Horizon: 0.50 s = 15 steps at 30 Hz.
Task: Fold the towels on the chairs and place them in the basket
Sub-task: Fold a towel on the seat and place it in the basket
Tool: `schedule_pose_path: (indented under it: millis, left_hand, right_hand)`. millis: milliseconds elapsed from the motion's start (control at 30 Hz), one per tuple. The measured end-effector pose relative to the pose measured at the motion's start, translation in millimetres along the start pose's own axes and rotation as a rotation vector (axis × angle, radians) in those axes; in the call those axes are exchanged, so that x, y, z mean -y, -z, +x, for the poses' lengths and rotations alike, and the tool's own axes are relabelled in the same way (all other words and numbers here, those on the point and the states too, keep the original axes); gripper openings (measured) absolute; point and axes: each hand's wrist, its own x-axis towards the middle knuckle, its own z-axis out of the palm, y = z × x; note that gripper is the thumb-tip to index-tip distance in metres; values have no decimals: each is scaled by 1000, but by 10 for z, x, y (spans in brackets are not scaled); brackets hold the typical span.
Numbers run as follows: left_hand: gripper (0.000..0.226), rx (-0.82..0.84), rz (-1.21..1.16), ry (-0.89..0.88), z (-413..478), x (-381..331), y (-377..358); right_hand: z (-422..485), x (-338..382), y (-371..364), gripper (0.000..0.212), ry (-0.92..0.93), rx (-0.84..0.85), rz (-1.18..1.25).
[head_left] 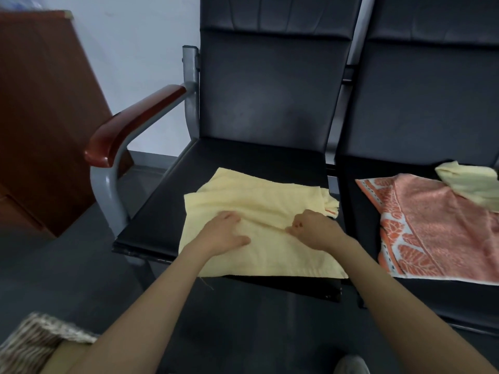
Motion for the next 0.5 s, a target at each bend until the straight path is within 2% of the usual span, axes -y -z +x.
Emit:
schedule_pose_path:
  millis: [100,233,300,367,433,500]
  left_hand:
    - [56,-25,21,-50,0,27,-38]
    - [36,-71,-20,-108,111,-39,-26]
    - [22,-244,-54,-129,275,-123,125]
    - [19,-414,-56,-124,547,-190,349]
    - [24,-399,42,-99,880,-198,549]
    - [31,-282,204,-67,1204,-150,646]
  right_hand:
    - [-41,-16,86,44,-25,45,24]
    - [21,-83,131,28,-16,-198,216]
    - [216,-148,218,25,-14,-321,254]
    - [480,-256,325,24,-41,-357,235]
    - [794,-423,404,25,-79,-327,180]
    - [1064,-584,472,27,-124,-241,125]
